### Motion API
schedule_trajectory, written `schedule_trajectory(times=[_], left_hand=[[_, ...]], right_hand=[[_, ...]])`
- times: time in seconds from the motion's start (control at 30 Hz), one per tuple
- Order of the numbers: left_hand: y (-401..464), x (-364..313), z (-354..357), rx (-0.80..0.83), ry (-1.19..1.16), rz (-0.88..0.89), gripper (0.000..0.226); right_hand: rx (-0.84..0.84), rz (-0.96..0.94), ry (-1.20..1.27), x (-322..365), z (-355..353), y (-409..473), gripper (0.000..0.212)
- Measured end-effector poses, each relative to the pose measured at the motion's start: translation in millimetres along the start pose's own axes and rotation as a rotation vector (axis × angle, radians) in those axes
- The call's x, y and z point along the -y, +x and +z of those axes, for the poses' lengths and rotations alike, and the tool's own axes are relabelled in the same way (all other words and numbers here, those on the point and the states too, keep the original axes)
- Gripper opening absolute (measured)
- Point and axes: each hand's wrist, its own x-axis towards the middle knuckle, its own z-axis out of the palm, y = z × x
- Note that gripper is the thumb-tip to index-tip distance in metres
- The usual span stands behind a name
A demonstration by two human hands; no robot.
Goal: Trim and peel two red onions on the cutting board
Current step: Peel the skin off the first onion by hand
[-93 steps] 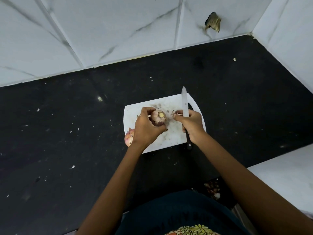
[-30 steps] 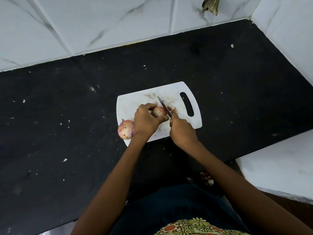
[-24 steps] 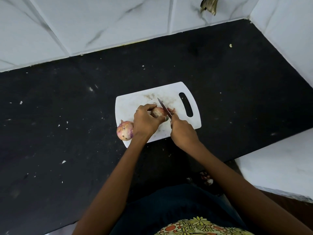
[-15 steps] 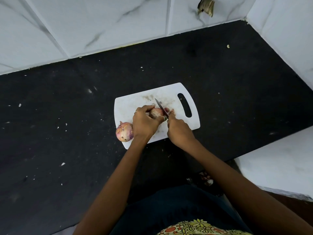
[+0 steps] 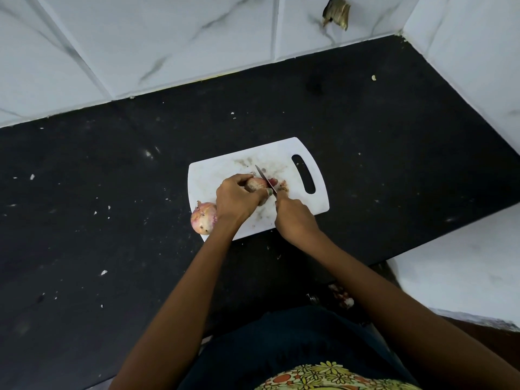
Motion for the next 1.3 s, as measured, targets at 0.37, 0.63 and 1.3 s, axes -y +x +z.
schedule_trajectory(times=[0.37, 0.63, 1.3], left_hand=[[-14, 11, 2, 0.022, 0.045, 0.125, 0.064], [-3, 11, -10, 0.008, 0.165, 0.149, 0.057], [6, -4, -11, -0.101, 0.1, 0.05, 0.031]], right_hand=[[0.117, 0.044, 0.048, 1, -9, -3, 0.026], [0.118, 0.044, 0.053, 13, -13, 7, 0.025], [0.052, 0.083, 0.112, 28, -3, 18, 0.047]])
